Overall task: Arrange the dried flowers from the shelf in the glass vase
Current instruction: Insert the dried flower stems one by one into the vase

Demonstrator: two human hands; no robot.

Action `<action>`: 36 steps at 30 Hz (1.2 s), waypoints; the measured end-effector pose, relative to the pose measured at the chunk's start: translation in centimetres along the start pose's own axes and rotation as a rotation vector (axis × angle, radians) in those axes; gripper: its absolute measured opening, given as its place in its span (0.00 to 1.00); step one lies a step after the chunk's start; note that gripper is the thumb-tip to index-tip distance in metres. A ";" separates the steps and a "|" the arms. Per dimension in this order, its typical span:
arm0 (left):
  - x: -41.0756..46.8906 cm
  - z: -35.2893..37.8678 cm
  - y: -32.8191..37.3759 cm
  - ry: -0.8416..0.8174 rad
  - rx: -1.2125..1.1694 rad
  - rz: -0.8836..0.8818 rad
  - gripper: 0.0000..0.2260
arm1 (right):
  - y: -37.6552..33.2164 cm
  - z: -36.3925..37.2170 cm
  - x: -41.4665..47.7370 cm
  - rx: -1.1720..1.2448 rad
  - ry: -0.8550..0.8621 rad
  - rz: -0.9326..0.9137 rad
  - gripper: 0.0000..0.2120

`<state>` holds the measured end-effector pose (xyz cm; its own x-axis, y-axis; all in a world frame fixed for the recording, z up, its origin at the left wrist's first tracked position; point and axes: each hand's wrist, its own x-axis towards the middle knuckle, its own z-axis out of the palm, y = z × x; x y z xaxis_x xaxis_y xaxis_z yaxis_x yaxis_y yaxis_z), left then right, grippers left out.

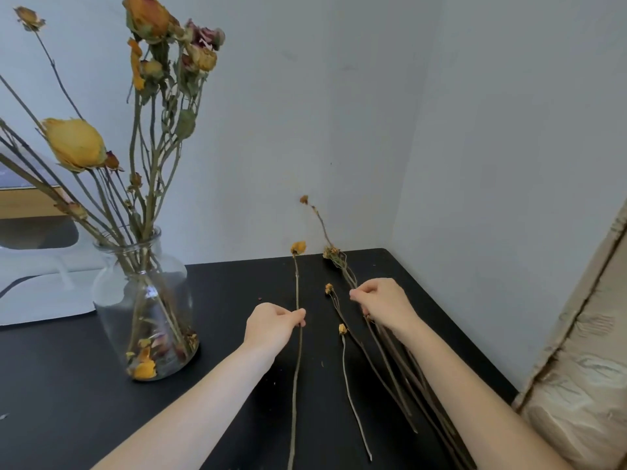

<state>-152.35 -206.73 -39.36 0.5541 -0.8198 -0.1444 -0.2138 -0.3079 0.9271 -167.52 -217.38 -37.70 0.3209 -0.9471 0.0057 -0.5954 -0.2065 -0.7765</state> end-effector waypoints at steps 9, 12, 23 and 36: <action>-4.3 -6.4 2.6 0.027 -0.050 0.098 0.11 | -4.3 0.3 -0.7 0.327 0.039 -0.032 0.08; -6.6 -9.3 3.0 -0.029 -0.079 0.182 0.12 | -5.9 1.5 -1.4 0.359 0.035 -0.070 0.07; -14.2 -17.4 2.4 0.173 0.227 0.611 0.10 | -9.6 3.5 -4.1 0.427 -0.044 -0.166 0.08; -14.3 -20.6 4.2 0.213 0.480 0.726 0.09 | -11.9 3.0 -5.7 0.457 -0.032 -0.206 0.09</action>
<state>-144.58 -186.33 -26.30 0.2783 -0.7991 0.5329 -0.8570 0.0440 0.5135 -160.08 -208.80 -30.41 0.4244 -0.8885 0.1746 -0.1357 -0.2530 -0.9579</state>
